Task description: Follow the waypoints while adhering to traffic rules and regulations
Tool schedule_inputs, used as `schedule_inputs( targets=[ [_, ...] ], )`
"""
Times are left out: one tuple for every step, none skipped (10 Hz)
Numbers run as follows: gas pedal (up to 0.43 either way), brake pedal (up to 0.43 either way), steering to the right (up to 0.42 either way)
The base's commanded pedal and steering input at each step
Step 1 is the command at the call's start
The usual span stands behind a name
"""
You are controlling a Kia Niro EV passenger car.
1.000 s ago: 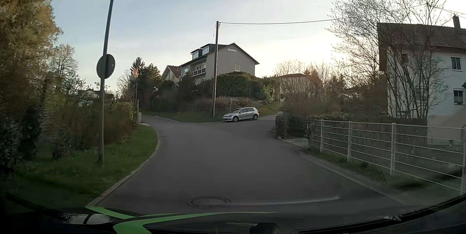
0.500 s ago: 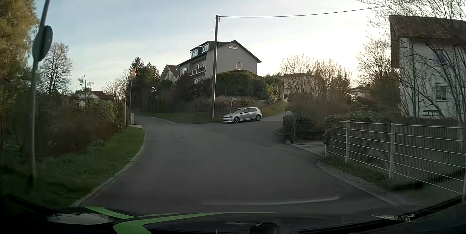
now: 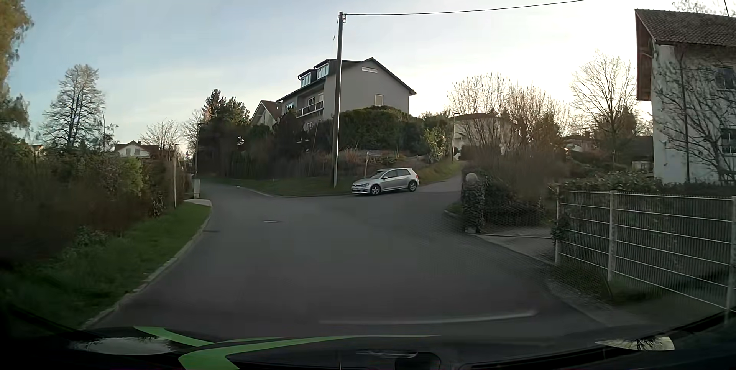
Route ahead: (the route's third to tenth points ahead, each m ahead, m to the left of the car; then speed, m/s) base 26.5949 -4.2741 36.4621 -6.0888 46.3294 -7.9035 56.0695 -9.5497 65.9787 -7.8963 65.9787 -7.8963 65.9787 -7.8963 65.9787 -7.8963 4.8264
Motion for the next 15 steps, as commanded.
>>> schedule_inputs(
  targets=[
    [0.000, 0.000, -0.008],
    [0.000, 0.000, -0.007],
    [0.000, 0.000, -0.007],
    [0.000, 0.000, -0.007],
    [0.000, 0.000, -0.007],
    [0.000, 0.000, -0.007],
    [0.000, 0.000, -0.008],
    [0.008, 0.000, -0.007],
    [0.008, 0.000, -0.007],
    [0.020, 0.000, -0.007],
    [0.047, 0.000, -0.007],
    [0.059, 0.000, -0.007],
    [0.059, 0.000, -0.007],
    [0.059, 0.000, -0.007],
    [0.059, 0.000, -0.007]
  ],
)
